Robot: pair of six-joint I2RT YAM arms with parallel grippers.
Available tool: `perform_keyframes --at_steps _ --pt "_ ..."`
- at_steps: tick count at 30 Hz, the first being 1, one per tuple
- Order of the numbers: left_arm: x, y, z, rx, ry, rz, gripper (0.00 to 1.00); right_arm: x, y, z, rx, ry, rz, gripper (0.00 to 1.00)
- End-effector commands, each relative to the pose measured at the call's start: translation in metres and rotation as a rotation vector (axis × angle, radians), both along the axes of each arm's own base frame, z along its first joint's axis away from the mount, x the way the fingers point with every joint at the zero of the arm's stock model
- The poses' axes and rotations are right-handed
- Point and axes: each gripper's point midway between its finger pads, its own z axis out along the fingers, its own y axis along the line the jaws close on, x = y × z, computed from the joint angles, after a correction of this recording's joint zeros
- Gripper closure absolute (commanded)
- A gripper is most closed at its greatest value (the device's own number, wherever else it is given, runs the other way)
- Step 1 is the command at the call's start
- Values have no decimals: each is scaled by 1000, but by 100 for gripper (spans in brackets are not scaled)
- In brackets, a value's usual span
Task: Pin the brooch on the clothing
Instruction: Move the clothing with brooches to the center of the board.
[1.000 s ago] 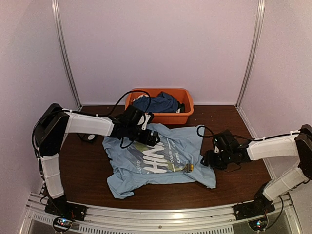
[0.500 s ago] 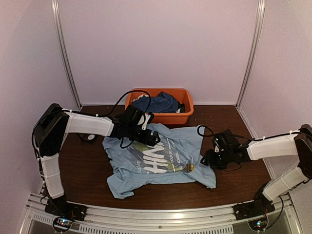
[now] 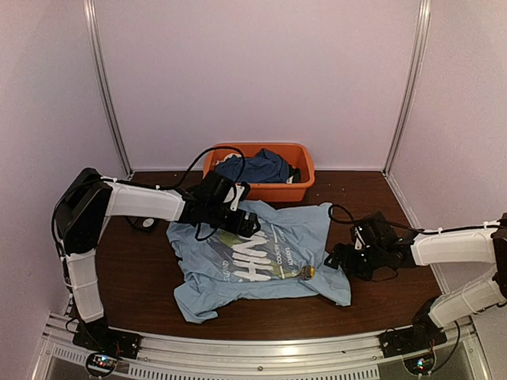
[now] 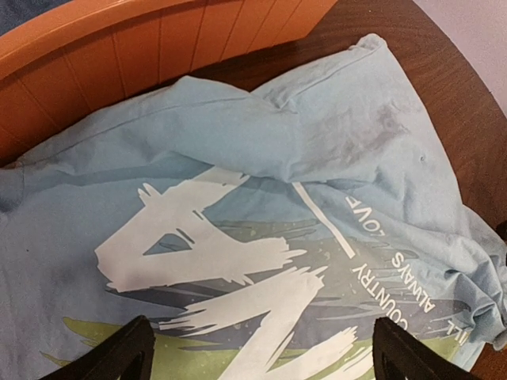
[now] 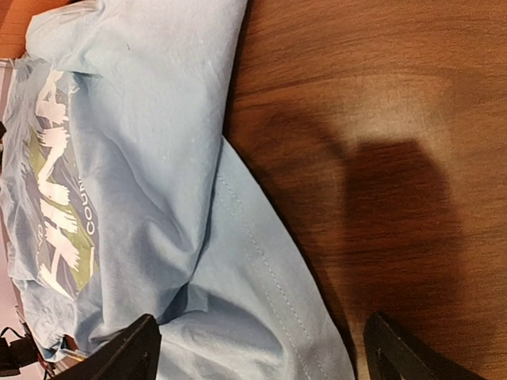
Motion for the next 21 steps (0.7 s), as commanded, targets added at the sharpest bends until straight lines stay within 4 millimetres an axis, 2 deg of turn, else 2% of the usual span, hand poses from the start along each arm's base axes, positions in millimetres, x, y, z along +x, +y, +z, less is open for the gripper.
perform_keyframes --at_steps 1,7,13,15,21 --pt "2 -4 21 -63 -33 -1 2 -12 -3 -13 40 48 -23 10" --pt "-1 -1 20 -65 -33 2 2 -14 8 -26 100 81 -16 15" --pt "0 -1 24 -68 -38 1 2 -12 23 -27 186 103 -18 29" --pt "0 -2 27 -72 -40 0 2 -11 24 -23 194 90 -25 40" --pt "0 -1 29 -72 -40 1 2 -8 21 -16 186 65 -34 98"
